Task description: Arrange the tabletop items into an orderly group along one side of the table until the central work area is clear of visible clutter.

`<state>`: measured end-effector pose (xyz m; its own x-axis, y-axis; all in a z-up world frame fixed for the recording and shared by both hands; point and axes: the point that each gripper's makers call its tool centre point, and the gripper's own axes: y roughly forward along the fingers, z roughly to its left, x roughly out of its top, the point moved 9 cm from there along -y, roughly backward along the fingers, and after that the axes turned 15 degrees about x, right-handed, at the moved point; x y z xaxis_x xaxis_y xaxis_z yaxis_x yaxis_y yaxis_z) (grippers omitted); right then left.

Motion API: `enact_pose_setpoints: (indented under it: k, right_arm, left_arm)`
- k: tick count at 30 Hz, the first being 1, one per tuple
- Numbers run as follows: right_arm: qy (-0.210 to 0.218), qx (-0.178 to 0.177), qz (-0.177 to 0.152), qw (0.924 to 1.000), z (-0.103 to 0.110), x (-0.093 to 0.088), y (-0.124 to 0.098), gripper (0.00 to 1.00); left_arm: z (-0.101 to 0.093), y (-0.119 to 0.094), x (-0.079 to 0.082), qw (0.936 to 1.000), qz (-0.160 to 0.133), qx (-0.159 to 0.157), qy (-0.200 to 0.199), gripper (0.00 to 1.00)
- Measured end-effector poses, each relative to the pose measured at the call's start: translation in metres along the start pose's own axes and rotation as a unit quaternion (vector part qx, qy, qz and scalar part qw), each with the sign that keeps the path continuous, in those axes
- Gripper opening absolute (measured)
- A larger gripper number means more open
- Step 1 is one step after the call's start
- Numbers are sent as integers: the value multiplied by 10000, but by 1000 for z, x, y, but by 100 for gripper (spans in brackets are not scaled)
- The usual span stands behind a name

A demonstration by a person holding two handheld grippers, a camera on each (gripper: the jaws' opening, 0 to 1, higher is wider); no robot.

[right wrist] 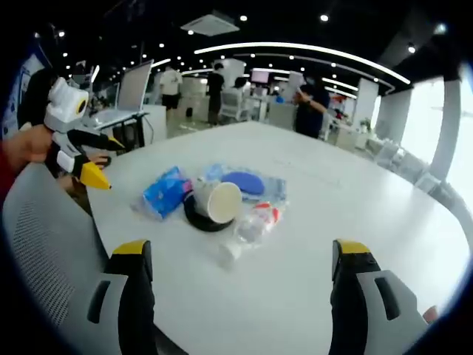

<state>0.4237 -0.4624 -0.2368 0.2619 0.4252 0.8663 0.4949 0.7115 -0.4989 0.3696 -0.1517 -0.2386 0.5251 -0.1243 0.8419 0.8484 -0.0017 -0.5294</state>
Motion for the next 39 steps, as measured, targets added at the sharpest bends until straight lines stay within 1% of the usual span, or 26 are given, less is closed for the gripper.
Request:
enact_pose_setpoints:
  k: [39]
  right_arm:
    - [9,-12,58,10000,-1,-2,0,100]
  left_arm:
    - [-3,1,-2,9999,82,-84,36,96]
